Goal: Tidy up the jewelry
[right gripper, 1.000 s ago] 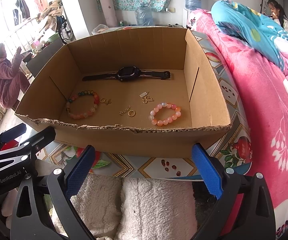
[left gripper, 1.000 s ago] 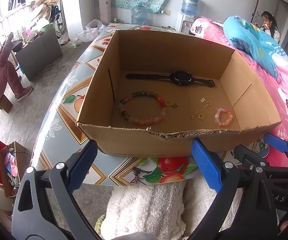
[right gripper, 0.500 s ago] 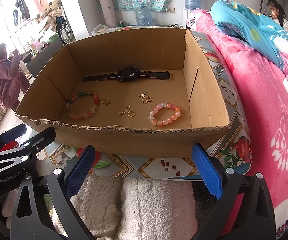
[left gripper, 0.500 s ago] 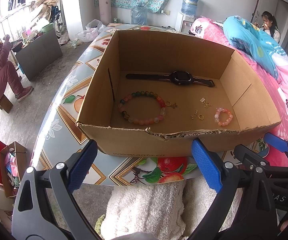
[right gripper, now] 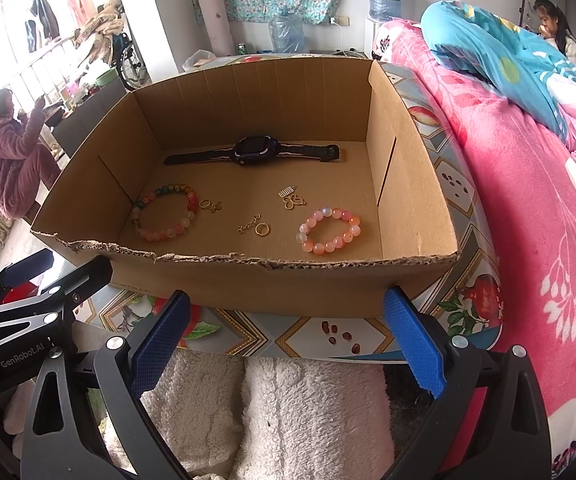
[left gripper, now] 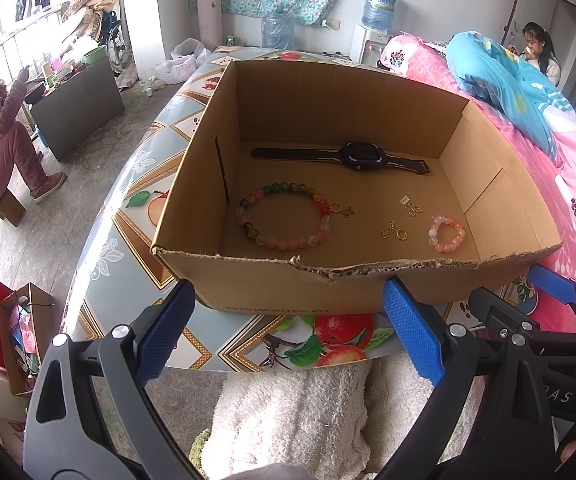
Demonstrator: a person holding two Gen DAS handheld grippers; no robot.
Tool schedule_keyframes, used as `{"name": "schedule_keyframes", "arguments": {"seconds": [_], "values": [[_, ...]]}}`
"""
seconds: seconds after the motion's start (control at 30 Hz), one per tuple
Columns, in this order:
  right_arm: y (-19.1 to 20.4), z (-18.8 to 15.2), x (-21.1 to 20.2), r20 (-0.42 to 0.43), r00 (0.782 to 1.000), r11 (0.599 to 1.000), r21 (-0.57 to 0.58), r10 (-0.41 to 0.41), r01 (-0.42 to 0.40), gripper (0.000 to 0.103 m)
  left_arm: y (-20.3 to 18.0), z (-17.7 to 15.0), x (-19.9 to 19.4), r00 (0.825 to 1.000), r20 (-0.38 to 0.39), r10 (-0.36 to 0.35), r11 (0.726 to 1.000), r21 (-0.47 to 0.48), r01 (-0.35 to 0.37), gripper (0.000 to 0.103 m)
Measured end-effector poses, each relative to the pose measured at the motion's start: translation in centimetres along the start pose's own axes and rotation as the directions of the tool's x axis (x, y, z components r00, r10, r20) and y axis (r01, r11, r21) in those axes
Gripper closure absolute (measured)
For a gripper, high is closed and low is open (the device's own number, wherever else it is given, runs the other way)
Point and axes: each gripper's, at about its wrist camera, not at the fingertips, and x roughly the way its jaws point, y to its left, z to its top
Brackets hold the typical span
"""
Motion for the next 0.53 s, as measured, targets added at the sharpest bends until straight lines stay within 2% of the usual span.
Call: {"name": "schedule_keyframes", "arguments": {"seconds": [0.53], "values": [[0.0,0.06,-0.4,0.004,1.0,1.0,0.016,0.001,-0.001,0.009,-0.05,0.11,-0.03,1.0,-0.002,-0.002,1.0,-0.002,0.002,0.012]]}}
